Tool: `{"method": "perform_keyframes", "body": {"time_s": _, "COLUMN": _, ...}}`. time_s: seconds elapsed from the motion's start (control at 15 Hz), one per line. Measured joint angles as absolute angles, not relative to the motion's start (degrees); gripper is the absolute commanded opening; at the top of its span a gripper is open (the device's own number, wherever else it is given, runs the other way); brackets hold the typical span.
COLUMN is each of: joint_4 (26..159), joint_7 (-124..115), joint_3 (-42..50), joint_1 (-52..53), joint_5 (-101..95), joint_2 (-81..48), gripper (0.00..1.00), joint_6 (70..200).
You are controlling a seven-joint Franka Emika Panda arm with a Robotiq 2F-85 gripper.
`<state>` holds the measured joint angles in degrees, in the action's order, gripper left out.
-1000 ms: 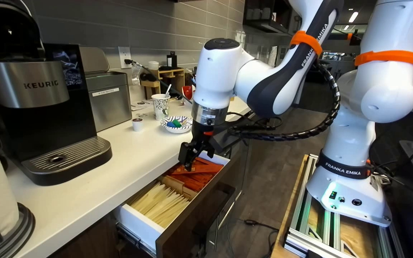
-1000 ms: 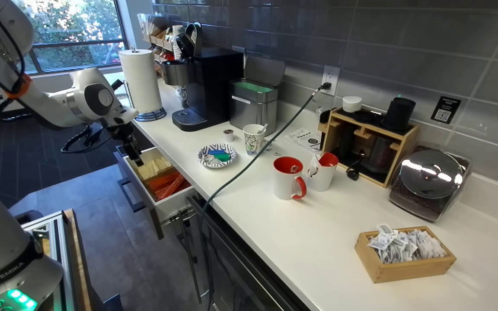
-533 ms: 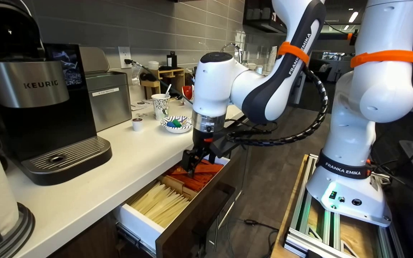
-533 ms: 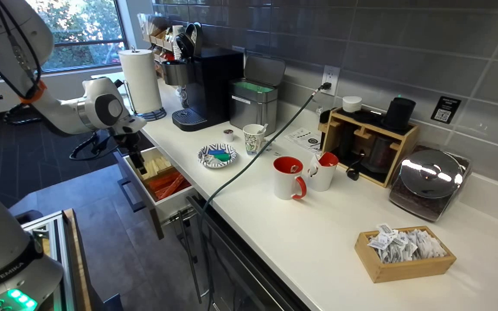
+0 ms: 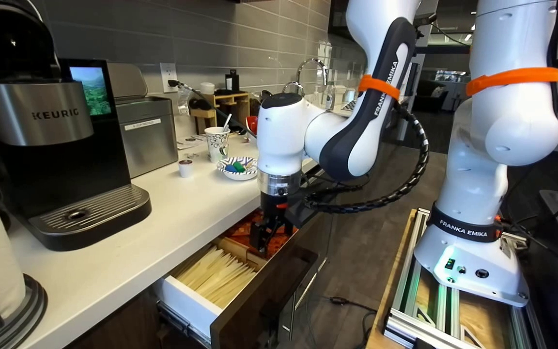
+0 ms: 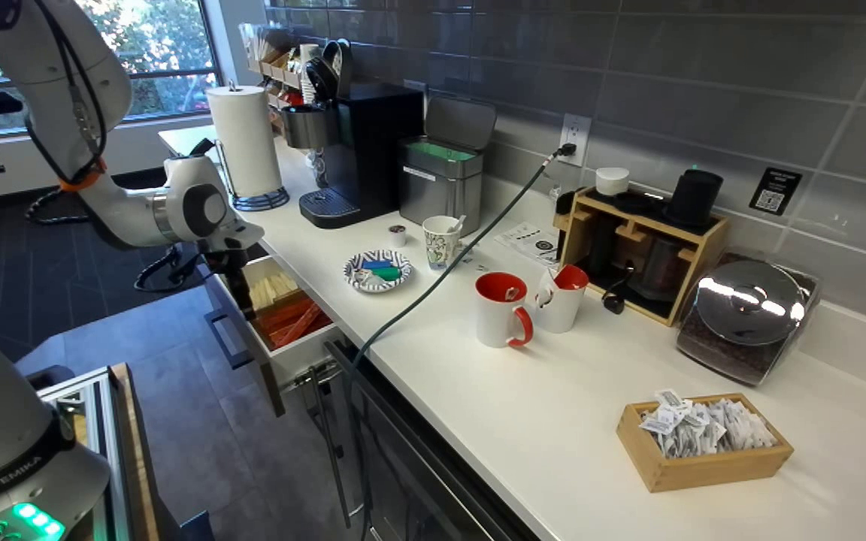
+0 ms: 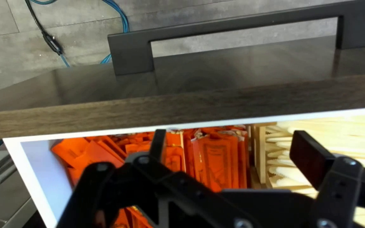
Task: Open the top drawer
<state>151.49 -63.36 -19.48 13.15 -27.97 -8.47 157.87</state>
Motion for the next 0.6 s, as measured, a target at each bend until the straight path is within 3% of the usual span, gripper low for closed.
{"method": "perform_keyframes", "body": {"time_s": 0.6, "joint_4": 154.4, "joint_7": -49.0, "joint_3": -19.8, "joint_1": 13.7, "joint_5": -7.9, "joint_2": -9.3, "gripper": 1.00, "joint_6": 156.5}}
